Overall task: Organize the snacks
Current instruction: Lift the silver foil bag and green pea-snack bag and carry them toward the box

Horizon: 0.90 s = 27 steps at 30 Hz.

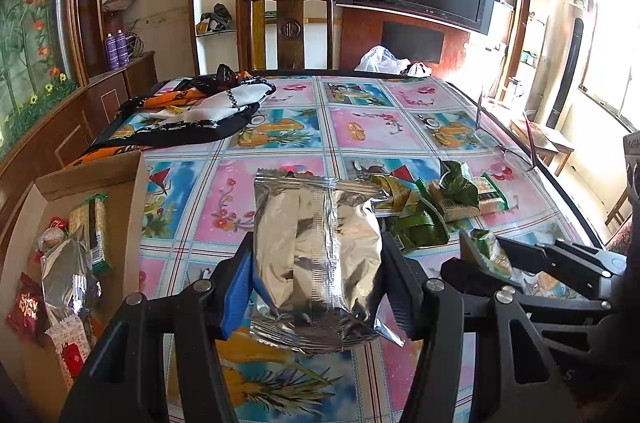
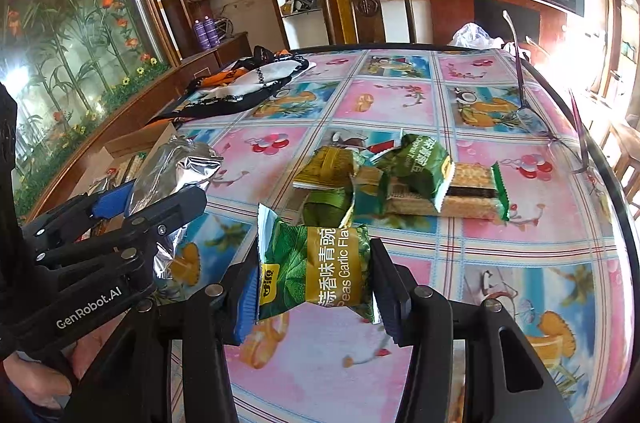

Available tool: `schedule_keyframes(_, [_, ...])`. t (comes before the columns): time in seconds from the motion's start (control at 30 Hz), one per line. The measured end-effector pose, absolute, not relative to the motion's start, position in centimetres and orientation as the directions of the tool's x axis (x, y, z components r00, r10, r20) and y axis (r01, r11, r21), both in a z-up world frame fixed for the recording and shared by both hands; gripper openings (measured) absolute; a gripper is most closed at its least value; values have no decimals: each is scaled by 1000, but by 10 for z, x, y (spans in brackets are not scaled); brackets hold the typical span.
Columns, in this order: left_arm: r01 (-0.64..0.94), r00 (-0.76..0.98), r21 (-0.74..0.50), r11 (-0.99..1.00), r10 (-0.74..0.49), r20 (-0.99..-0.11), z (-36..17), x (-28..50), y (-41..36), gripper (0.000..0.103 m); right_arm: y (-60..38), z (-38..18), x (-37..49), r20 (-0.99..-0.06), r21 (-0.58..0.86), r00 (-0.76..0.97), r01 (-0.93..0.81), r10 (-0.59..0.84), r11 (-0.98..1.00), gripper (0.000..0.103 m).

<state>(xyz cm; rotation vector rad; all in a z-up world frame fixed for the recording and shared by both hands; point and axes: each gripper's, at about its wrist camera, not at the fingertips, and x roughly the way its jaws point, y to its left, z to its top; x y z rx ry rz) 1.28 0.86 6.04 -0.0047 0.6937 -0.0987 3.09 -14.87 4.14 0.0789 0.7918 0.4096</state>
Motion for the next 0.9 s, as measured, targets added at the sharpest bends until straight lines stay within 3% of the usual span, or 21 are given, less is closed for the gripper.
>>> schedule_keyframes(0.9, [-25,818,-98,995,-36,-574,80,-2,66,57,-123,43,31,-651,267,644,-301,402,915,53])
